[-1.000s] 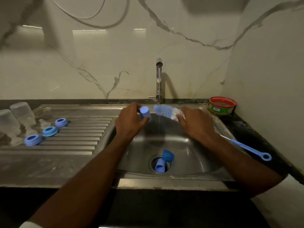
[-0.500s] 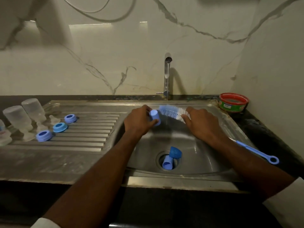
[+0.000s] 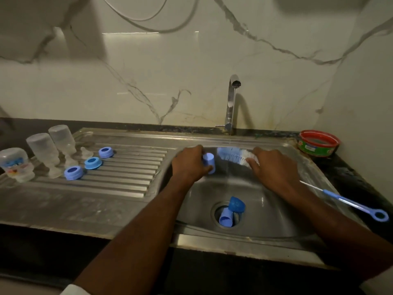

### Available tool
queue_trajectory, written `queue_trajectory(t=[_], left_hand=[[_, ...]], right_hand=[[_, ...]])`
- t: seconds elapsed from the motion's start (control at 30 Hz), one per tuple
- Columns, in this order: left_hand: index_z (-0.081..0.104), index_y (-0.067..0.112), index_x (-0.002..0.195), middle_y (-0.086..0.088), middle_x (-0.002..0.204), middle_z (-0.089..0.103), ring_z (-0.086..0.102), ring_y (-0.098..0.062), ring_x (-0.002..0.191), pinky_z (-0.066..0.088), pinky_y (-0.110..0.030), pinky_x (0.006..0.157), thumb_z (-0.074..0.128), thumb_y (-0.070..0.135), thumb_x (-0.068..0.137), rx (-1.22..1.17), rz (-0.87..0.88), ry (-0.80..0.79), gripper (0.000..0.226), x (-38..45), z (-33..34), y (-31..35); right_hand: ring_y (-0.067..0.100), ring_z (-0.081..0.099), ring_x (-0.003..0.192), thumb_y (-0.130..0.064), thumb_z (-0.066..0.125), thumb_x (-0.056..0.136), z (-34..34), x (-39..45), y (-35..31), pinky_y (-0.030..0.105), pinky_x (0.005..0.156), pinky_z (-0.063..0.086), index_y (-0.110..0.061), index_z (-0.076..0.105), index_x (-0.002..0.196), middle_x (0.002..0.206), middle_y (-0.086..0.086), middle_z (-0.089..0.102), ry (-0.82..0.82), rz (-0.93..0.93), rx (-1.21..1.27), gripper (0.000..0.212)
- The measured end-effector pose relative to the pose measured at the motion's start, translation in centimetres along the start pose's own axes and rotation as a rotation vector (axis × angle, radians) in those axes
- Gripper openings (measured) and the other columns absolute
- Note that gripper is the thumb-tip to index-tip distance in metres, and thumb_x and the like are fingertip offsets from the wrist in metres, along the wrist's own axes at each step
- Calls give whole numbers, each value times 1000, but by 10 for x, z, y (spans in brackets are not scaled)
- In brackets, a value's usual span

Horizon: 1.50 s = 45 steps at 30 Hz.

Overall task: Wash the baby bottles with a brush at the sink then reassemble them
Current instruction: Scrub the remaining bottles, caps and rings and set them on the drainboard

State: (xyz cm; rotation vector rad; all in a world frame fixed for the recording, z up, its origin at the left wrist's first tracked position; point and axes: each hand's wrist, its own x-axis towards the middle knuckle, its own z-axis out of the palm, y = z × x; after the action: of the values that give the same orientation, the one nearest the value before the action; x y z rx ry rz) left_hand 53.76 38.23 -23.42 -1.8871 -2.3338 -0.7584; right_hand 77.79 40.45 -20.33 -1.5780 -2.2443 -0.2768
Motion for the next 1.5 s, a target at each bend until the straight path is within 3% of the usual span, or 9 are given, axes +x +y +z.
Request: queue_trajectory(t=[0.17, 0.27, 0.4, 0.57, 0.73, 0.9, 1.03, 1.2, 1.5], left_hand=[[64, 27, 113, 4, 112, 66, 64, -17, 101, 48, -32, 80, 84, 49, 71, 49, -22, -30, 51, -5, -1, -1], [62, 28, 112, 9, 104, 64, 60, -11, 94, 42, -30, 77, 82, 50, 75, -9, -28, 53, 47, -2, -3, 0], [63, 23, 112, -3, 115, 66, 64, -22, 105, 48, -35, 81, 83, 49, 74, 49, -60, -86, 50, -7, -2, 1], [62, 26, 118, 2, 112, 67, 62, -14, 101, 38, -28, 76, 80, 47, 80, -54, -24, 84, 47, -16, -18, 9], [61, 26, 118, 2, 115, 67, 63, -15, 102, 46, -30, 81, 80, 47, 79, -46, -14, 99, 47, -29, -36, 6], [63, 29, 119, 4, 114, 66, 61, -17, 104, 48, -36, 85, 77, 54, 77, 0, -68, 132, 51, -33, -93, -42], [63, 29, 118, 4, 112, 68, 63, -19, 105, 49, -36, 81, 76, 55, 78, 91, -157, 164, 50, -48, -140, -107], [62, 30, 121, 2, 116, 67, 63, -22, 108, 49, -35, 80, 77, 54, 78, 248, -335, 140, 52, -73, -184, -174], [58, 29, 120, 1, 112, 65, 65, -20, 100, 53, -34, 77, 75, 58, 78, 320, -399, 133, 53, -94, -182, -209]], right_hand=[[17, 61, 85, -51, 49, 102, 5, -4, 2, 35, 76, 53, -22, 64, 118, 101, 1, 68, -87, 33, -5, 37], [15, 56, 78, -50, 48, 102, 4, -4, 5, 31, 67, 46, -22, 62, 120, 101, 2, 69, -17, 28, 13, 36], [16, 59, 89, -54, 45, 102, 9, -6, 7, 33, 77, 49, -23, 63, 118, 106, 1, 66, -164, 21, -26, 39], [15, 55, 83, -52, 45, 102, 5, -8, 6, 34, 75, 49, -21, 64, 111, 98, 1, 64, -113, 49, 58, 38], [12, 47, 79, -48, 47, 103, -2, -11, -10, 29, 68, 38, -20, 63, 122, 107, 4, 68, -90, 24, 84, 38], [15, 52, 78, -41, 50, 104, -25, 1, -76, 28, 63, 36, -19, 61, 121, 106, 8, 69, -57, -116, 292, 30], [29, 65, 102, -45, 49, 102, -33, 16, -156, 32, 76, 43, -21, 63, 118, 114, 8, 69, -52, -223, 377, 32], [32, 65, 107, -48, 51, 98, -35, 19, -242, 39, 85, 50, -22, 64, 116, 116, 9, 68, -115, -303, 412, 34], [29, 67, 100, -43, 56, 95, -22, 5, -286, 36, 80, 53, -22, 65, 116, 112, 7, 70, -218, -299, 432, 31]])
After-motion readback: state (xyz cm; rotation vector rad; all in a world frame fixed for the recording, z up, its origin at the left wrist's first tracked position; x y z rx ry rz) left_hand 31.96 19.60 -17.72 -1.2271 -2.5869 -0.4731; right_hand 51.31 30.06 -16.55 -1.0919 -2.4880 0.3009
